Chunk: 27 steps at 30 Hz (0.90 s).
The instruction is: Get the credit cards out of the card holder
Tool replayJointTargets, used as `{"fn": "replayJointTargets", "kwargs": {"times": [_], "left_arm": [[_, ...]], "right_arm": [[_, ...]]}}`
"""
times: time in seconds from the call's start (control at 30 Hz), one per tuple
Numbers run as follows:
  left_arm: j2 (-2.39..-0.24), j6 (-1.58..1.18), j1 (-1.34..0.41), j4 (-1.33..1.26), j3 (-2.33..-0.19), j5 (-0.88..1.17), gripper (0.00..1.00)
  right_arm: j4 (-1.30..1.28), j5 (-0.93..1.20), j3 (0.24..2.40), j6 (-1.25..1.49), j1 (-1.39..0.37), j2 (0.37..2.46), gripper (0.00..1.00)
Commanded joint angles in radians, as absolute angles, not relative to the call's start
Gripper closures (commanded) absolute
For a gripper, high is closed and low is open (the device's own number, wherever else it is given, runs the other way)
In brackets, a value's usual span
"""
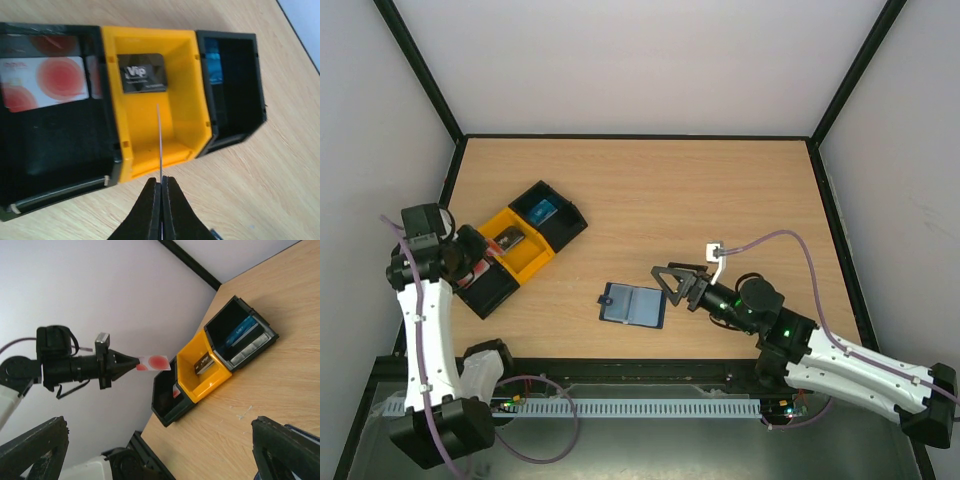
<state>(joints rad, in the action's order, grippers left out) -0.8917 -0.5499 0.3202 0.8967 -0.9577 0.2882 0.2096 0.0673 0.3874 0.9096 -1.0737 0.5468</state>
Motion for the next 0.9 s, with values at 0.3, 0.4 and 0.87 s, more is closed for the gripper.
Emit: {"fn": "replayJointTargets", "kwargs": {"times": [0.3, 0.4, 0.87], "left_arm": [[-0.968, -0.425, 0.579, 0.920, -0.950, 0.203, 0.97], [-0.998, -0.405, 0.601, 0.893, -0.952, 0.231, 0.97], [-1.139, -0.386, 0.606, 0.703, -0.861, 0.346, 0.97]], "right_arm": [[0.107, 0.202, 0.492, 0.814, -1.061, 0.573, 0.02], [0.088, 0.199, 0.493, 0.810, -1.059, 0.558, 0.02], [0.057, 0.157, 0.506, 0.798, -1.056, 0.520, 0.02]]}}
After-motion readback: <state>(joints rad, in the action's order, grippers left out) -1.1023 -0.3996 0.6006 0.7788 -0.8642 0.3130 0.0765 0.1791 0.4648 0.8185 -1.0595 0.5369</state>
